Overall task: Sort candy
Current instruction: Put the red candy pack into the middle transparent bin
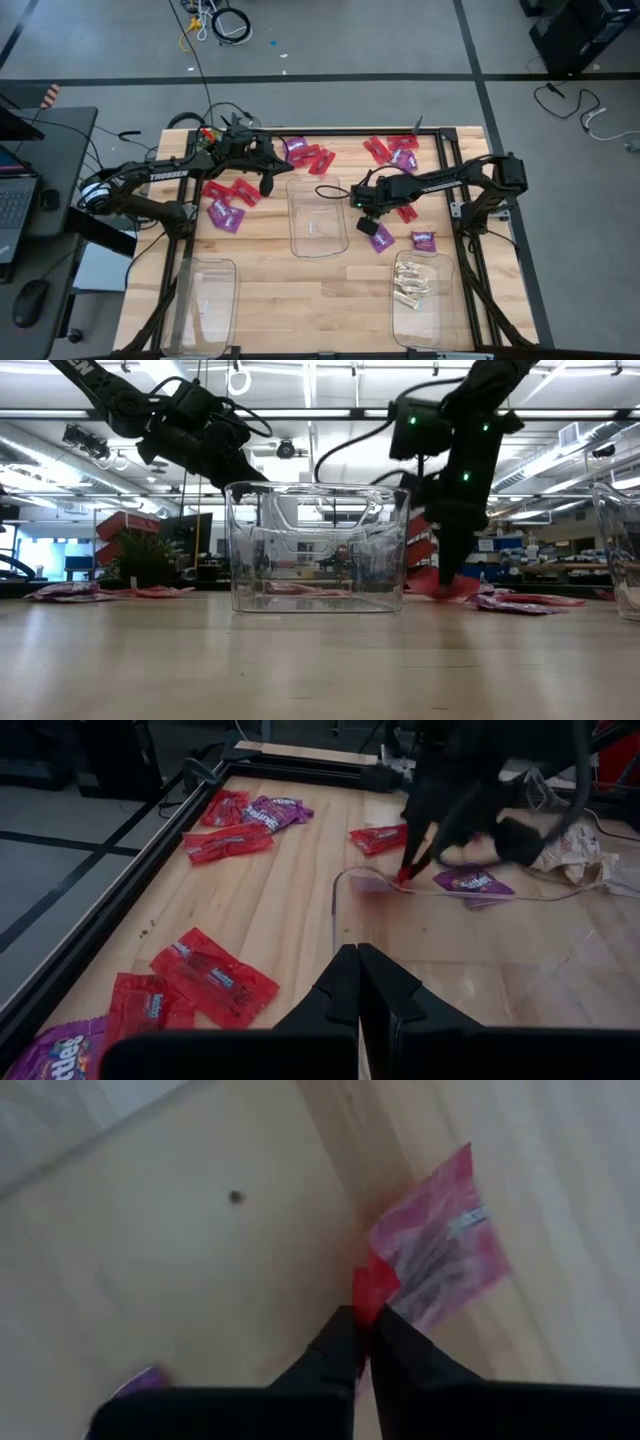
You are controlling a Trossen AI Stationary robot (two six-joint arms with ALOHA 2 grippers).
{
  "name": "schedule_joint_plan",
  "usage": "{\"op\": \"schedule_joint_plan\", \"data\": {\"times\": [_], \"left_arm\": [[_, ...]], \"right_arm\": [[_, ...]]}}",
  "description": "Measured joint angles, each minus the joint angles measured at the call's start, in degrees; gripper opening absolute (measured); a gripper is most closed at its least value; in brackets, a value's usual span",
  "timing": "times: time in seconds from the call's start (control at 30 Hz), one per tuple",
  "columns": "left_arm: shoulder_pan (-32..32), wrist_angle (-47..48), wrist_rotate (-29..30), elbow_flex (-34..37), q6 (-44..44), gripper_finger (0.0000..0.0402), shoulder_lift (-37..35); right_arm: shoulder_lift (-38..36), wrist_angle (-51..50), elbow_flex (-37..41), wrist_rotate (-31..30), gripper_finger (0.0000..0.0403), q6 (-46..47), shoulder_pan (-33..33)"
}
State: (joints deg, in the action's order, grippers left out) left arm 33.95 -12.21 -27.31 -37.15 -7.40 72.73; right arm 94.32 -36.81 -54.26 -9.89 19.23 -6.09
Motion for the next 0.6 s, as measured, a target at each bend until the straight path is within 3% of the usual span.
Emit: {"op": "schedule_joint_plan", "data": {"times": [0.23,0.4,0.6], "left_arm": [[0.0,-0.5,0.0,0.0,0.1,0.0000,0.0],[0.1,-2.3,0.5,0.0,0.0,0.0000,-1.4],[0.1,-1.8,0.7,-0.1,-0.1,0.0000,-5.3]], "right_arm": [[-8.4,-1.5,-3.9,0.2,0.0008,-1.6,-0.5],[-12.0,7.3,-8.0,0.0,0.0008,-9.0,0.5],[-8.0,24.9,-8.5,15.7,0.0002,-13.4,-0.7]]}}
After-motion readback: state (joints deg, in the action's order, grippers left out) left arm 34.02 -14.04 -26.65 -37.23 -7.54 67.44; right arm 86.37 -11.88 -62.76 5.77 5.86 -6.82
